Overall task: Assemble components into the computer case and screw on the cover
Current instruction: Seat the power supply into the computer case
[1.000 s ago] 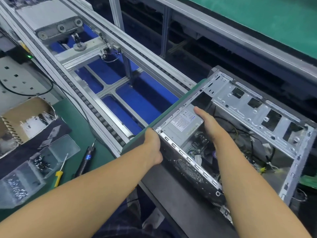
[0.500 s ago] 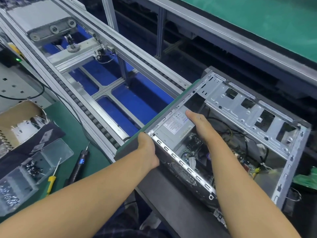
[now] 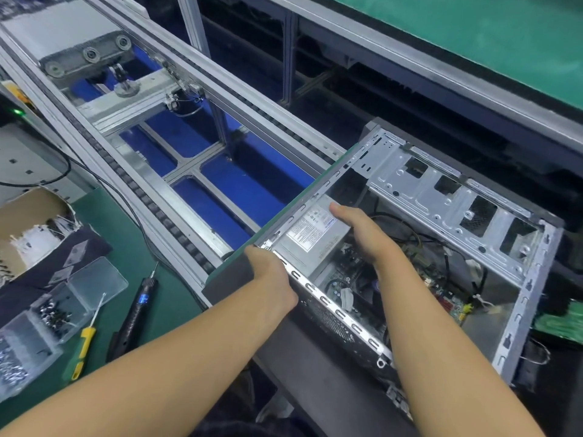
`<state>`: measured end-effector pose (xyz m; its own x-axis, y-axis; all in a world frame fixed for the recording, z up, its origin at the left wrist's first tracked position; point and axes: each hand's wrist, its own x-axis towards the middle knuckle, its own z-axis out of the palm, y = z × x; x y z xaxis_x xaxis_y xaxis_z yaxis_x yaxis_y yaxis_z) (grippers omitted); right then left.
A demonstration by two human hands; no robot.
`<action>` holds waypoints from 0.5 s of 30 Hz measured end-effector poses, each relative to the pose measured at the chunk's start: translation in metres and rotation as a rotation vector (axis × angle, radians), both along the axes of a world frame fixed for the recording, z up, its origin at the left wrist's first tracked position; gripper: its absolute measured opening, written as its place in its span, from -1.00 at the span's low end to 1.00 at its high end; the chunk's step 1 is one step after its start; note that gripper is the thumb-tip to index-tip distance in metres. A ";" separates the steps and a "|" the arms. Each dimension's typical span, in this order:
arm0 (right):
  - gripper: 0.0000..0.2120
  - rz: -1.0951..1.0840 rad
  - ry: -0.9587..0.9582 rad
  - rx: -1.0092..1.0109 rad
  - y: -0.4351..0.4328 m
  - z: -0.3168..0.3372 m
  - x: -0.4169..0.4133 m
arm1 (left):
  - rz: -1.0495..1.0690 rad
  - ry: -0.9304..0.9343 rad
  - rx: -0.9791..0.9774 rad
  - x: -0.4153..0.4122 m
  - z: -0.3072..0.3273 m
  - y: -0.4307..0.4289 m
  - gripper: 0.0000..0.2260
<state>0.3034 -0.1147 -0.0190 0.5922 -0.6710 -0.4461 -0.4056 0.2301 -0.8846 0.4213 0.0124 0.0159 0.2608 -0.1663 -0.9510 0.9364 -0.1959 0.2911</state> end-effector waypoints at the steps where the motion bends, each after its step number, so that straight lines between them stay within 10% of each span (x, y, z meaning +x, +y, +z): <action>1: -0.60 -0.002 -0.022 -0.011 0.000 0.000 0.001 | 0.008 -0.004 0.020 -0.001 0.002 -0.001 -0.40; 15: -0.55 -0.026 0.043 0.091 0.004 -0.003 0.000 | -0.029 -0.053 -0.078 0.001 -0.015 -0.001 -0.39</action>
<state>0.3032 -0.1110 -0.0219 0.5539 -0.6413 -0.5310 -0.4359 0.3201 -0.8412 0.4226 0.0118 0.0005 0.3045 -0.2475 -0.9198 0.9135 -0.1975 0.3556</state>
